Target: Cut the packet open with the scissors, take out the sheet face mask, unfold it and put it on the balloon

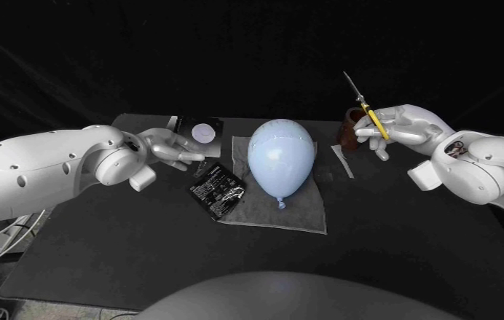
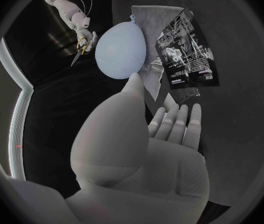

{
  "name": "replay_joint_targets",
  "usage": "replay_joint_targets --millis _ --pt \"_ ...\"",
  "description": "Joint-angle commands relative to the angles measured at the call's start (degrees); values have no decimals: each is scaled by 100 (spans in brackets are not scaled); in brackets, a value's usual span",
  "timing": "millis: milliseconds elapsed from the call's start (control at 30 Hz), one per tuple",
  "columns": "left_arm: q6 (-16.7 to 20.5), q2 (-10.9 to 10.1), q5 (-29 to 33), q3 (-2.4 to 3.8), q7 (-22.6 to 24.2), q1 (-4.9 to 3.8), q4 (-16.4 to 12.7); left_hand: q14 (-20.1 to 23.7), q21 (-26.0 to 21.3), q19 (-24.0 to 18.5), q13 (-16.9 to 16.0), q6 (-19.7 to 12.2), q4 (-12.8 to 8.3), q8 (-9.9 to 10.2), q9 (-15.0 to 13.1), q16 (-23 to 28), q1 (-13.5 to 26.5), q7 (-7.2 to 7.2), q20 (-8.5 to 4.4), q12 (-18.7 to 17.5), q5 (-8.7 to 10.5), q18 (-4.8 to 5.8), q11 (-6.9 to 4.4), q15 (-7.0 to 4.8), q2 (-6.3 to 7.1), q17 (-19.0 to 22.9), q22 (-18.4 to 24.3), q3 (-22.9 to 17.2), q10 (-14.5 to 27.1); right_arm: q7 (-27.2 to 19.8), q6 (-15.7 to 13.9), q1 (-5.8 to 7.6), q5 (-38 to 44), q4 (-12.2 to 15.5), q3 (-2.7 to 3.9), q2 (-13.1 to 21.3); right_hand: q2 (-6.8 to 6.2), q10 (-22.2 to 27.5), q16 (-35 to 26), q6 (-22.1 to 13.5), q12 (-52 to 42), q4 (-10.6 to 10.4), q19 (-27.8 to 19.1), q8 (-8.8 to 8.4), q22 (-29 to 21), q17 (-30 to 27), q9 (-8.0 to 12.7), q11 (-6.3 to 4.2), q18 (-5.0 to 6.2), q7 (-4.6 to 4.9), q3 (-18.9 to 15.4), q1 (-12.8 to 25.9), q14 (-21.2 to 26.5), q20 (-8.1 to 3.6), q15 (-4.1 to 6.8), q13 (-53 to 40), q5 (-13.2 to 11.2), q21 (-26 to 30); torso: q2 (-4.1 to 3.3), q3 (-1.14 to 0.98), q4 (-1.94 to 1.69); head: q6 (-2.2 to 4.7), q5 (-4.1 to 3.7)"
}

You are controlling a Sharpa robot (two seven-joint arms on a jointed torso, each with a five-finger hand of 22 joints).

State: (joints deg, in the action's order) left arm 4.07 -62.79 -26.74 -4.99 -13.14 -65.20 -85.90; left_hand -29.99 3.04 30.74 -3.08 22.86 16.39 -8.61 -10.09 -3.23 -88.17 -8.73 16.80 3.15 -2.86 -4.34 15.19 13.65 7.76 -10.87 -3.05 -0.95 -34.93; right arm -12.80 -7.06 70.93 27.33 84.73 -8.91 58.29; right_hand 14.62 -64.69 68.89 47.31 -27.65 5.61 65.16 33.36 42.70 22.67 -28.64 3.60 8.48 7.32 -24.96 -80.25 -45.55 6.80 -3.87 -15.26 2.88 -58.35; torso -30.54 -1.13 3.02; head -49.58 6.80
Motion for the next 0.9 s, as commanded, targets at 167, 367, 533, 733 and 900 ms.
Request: replay_joint_targets --millis 167,367,533,733,900 --pt "130 -78 -404 57 393 -170 -13 50 37 37 -18 -30 37 33 14 6 -50 -851 -7 20 6 41 -1 7 29 22 -4 18 -136 -81 86 -14 21 -33 5 -7 105 -74 -41 1 -9 58 58 -54 -6 20 -14 15 112 45 -177 -127 -221 -5 303 -5 -11 -15 -6 3 4 5 -13" --pt "15 -56 -350 74 663 -219 2 -1050 134 531 -105 1143 5 -462 -391 -280 -164 -742 -18 268 6 -30 -75 -82 -173 -307 -53 -26 -902 -51 24 -20 24 -75 5 18 107 -76 -44 3 -6 63 62 -57 -1 22 -15 15 111 44 -176 -127 -222 -6 303 -5 -11 -19 -9 5 6 38 -63" --pt "-45 61 -42 76 1157 -230 -10 -2174 656 2011 -200 2126 -104 -930 -596 -1020 -469 -506 -74 791 5 -577 -426 -467 -421 -582 -247 -126 -1908 105 21 -2 84 -128 5 126 101 -85 -45 8 -5 71 84 -59 33 25 -17 12 104 42 -178 -130 -229 -6 305 -6 -10 -43 3 13 14 95 -187" --pt "70 275 517 57 1733 -227 -37 -2766 922 2534 -175 2524 -38 -1046 -577 -1424 -649 -353 -236 889 3 -639 -605 -695 -483 -790 -324 -238 -2377 774 616 172 563 -367 4 328 97 -98 -53 18 4 96 92 -70 30 32 -19 6 105 37 -176 -141 -242 -9 309 -7 -8 -44 8 26 23 245 -648" --pt "153 407 1189 40 2286 -219 -71 -2888 1009 2694 -121 2641 4 -1035 -546 -1557 -720 -317 -338 834 3 -629 -648 -754 -476 -887 -345 -315 -2516 1461 1145 383 1437 -691 3 506 69 -185 -59 97 11 123 199 -75 153 54 -34 -19 82 10 -181 -110 -326 -27 333 -15 -9 -142 17 41 50 317 -930"
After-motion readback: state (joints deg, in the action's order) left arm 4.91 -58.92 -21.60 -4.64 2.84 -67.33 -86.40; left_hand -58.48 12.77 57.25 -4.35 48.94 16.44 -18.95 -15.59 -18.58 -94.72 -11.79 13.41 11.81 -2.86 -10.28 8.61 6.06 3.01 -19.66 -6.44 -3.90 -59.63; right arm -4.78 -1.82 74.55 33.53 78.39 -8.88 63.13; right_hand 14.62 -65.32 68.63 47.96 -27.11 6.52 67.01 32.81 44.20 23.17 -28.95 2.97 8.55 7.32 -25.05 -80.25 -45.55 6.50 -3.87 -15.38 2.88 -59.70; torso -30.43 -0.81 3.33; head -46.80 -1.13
